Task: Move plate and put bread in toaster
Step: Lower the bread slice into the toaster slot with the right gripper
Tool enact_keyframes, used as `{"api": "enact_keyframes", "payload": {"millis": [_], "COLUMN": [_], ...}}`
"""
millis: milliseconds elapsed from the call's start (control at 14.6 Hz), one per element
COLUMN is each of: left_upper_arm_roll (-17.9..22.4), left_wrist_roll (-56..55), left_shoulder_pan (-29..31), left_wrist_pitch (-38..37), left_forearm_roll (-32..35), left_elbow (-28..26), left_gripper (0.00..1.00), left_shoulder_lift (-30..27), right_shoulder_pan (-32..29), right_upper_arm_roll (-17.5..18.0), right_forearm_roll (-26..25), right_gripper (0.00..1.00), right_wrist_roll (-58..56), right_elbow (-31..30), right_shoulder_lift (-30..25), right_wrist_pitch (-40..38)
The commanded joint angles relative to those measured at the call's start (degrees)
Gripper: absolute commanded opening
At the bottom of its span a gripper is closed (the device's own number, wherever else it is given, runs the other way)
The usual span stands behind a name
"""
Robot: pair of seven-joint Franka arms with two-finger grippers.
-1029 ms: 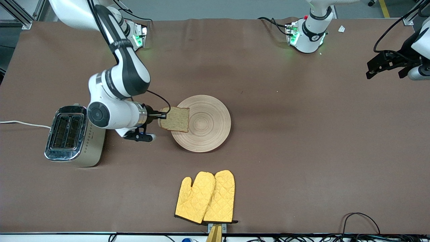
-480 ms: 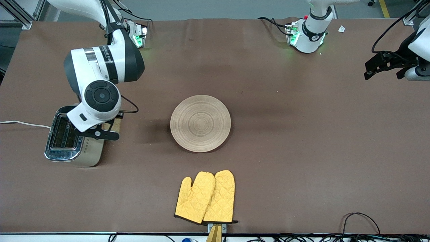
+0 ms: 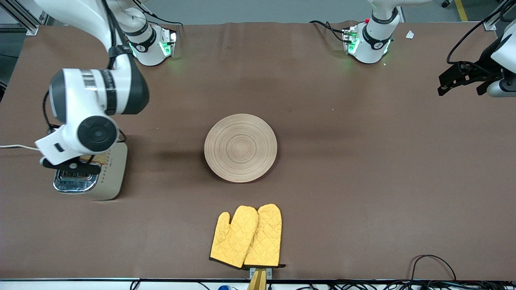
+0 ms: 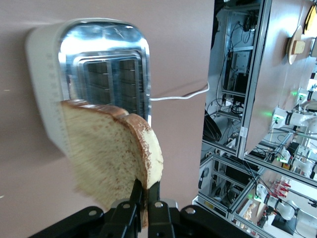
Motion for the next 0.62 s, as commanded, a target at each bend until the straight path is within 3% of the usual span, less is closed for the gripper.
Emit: {"api": "enact_keyframes", "payload": {"millis": [0, 549], "left_upper_arm_roll": [0.2, 0.3], "left_wrist_roll": [1.2, 0.7], "left_shoulder_pan": [0.1, 0.0], "left_wrist_pitch": [0.6, 2.2], "left_forearm_roll": [-0.5, 0.0], "left_elbow": [-0.1, -0.1], "left_gripper": [1.00, 1.00], "left_shoulder_lift": [-0.4, -0.5], "right_shoulder_pan": [-3.5, -4.3], "right_upper_arm_roll": [0.9, 0.9], "right_forearm_roll": [-3.3, -4.1], "right_gripper": [0.00, 0.00], "right_wrist_roll": [-1.4, -2.5], "right_elbow": [0.1, -2.4], "right_shoulder_lift": [0.4, 2.1], "right_wrist_pitch": [-0.1, 6.6]}}
